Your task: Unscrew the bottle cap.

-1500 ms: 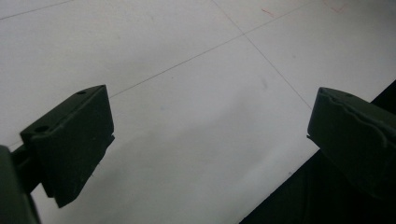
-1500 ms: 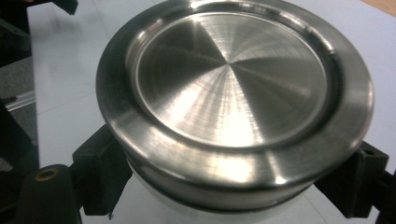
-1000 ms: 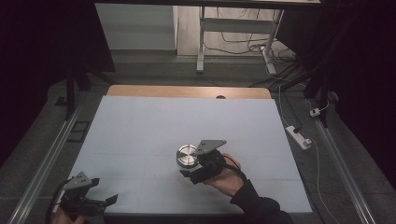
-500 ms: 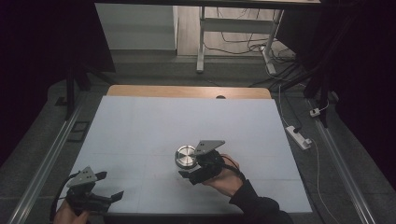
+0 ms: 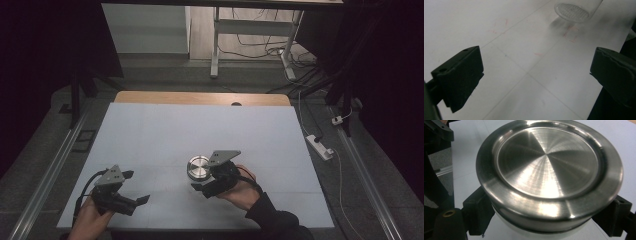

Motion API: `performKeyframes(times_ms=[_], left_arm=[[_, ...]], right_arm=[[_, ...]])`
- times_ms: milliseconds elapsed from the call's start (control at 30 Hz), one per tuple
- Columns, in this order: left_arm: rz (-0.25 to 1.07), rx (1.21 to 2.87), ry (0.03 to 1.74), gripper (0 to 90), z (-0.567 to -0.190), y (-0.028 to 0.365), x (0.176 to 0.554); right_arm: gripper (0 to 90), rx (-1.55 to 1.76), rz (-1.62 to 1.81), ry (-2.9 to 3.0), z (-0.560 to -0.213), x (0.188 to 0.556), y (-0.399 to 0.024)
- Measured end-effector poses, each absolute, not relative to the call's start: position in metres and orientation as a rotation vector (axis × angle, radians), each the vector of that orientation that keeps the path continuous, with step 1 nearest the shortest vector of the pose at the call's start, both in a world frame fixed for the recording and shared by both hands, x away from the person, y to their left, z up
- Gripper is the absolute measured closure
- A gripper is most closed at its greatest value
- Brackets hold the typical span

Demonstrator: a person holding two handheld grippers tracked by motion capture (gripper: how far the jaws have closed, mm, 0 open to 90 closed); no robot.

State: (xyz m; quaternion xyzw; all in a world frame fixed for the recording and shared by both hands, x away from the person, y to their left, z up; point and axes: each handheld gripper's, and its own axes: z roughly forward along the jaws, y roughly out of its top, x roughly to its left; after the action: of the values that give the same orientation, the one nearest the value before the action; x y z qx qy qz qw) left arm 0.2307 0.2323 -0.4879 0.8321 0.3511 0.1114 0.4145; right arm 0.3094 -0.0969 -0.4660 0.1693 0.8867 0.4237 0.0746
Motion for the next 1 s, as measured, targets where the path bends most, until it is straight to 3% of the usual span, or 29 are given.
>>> performKeyframes(times_ms=[600, 1000], left_arm=[[0.242, 2.103, 0.632, 0.0, -0.448, 0.185, 0.274], [0.131, 2.191, 0.371, 0.0, -0.437, 0.147, 0.298]], right_arm=[[15.1, 0.477, 1.284, 2.68, -0.466, 0.308, -0.094], [15.2, 0.447, 1.285, 2.698, -0.467, 0.307, -0.091]])
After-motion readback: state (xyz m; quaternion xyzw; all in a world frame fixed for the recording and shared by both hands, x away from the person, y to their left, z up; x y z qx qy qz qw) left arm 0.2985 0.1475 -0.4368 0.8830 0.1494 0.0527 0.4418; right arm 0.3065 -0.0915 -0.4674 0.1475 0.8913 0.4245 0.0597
